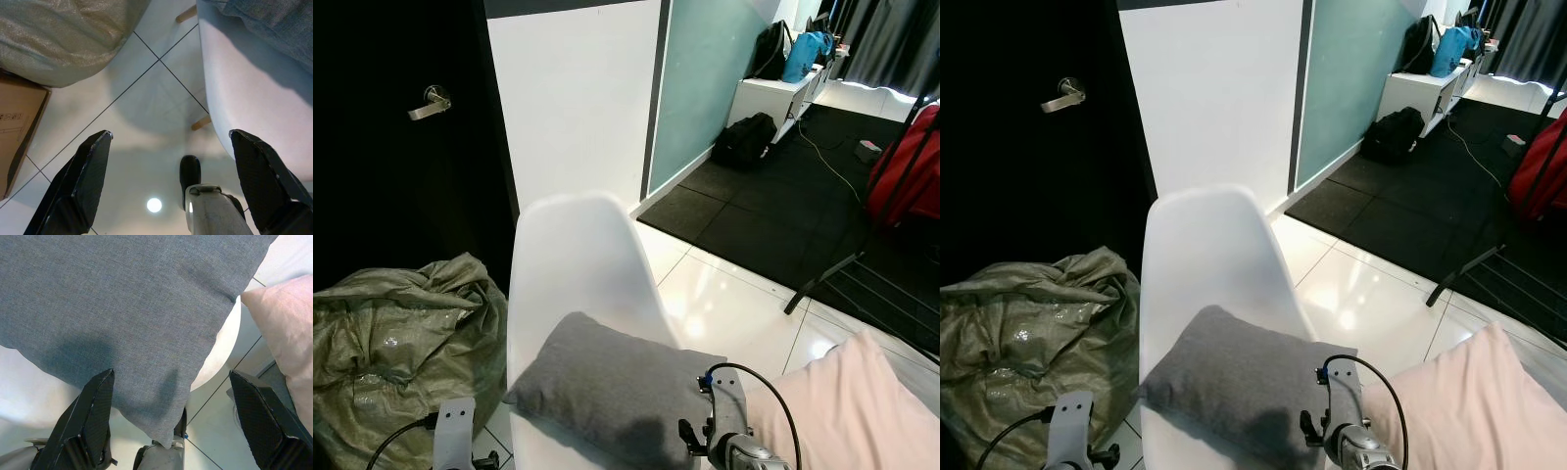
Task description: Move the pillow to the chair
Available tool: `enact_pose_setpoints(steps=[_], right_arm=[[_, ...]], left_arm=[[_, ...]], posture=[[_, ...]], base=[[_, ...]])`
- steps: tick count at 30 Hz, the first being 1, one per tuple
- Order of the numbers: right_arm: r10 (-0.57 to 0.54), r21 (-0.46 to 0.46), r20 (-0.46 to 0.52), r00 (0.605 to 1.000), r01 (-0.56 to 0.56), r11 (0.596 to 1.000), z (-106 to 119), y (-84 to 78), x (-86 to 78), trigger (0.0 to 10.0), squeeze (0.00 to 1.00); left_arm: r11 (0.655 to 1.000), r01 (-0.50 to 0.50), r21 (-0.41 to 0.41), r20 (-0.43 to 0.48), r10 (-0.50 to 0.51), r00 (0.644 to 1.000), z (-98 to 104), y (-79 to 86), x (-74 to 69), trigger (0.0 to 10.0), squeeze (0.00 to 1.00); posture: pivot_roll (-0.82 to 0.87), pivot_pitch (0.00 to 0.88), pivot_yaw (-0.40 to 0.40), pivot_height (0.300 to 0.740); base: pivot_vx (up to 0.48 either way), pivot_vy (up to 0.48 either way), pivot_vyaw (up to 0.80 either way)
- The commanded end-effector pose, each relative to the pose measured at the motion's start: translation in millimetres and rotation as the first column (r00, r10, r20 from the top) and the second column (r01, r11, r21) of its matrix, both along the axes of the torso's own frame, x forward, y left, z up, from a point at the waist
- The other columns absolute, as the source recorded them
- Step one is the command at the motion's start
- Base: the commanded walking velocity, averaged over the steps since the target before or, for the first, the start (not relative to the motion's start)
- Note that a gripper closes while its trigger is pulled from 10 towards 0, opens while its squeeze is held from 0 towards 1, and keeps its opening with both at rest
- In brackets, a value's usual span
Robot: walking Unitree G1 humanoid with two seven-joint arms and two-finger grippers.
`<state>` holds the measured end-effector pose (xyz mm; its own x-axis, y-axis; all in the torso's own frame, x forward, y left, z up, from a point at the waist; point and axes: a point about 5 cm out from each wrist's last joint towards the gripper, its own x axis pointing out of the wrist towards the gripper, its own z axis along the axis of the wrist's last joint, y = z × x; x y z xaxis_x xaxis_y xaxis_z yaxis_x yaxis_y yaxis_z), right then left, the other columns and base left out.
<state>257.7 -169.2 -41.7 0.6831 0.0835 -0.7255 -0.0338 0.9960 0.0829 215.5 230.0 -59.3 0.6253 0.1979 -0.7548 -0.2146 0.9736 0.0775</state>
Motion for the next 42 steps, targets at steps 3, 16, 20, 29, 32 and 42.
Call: enact_pose_setpoints(steps=[3, 16, 20, 29, 32, 42], right_arm=[[-0.004, -0.005, -0.001, 1.000, 0.004, 1.000, -0.9, -1.6, -1.4, 10.0, 0.00], [-0.003, -0.009, -0.003, 1.000, 0.003, 1.000, -1.4, -2.6, -2.2, 10.0, 0.00], [-0.002, -0.010, -0.005, 1.000, 0.002, 1.000, -1.9, -2.6, -2.9, 10.0, 0.00], [0.000, -0.012, -0.007, 1.000, 0.000, 1.000, -2.4, -2.6, -3.6, 10.0, 0.00], [-0.001, -0.011, -0.006, 1.000, 0.001, 1.000, -2.4, -2.3, -3.6, 10.0, 0.00], [0.001, -0.007, -0.005, 1.000, -0.001, 1.000, -2.5, -1.4, -3.5, 10.0, 0.00]], left_arm=[[1.000, -0.015, 0.003, -0.019, 0.015, 1.000, -2.8, 3.0, -5.8, 10.0, 0.00], [0.999, -0.032, 0.003, -0.019, 0.032, 0.999, -2.8, 4.8, -6.6, 10.0, 0.00], [1.000, -0.029, 0.003, -0.021, 0.029, 0.999, -3.4, 4.5, -7.6, 10.0, 0.00], [1.000, -0.025, 0.004, -0.025, 0.025, 0.999, -4.0, 4.3, -8.5, 10.0, 0.00], [1.000, -0.030, 0.000, -0.022, 0.030, 0.999, -3.8, 5.2, -8.4, 10.0, 0.00], [0.999, -0.032, -0.001, -0.022, 0.032, 0.999, -4.0, 6.5, -9.5, 10.0, 0.00]], posture=[[-0.01, 0.049, -0.027, 0.740], [-0.02, 0.024, -0.025, 0.740], [-0.02, 0.013, -0.025, 0.740], [-0.02, 0.007, -0.024, 0.740], [-0.02, 0.011, -0.020, 0.740], [-0.01, 0.015, -0.018, 0.740]], base=[[0.000, 0.000, 0.00], [0.000, 0.000, 0.00], [0.000, 0.000, 0.00], [0.000, 0.000, 0.00], [0.000, 0.000, 0.00], [0.000, 0.000, 0.00]])
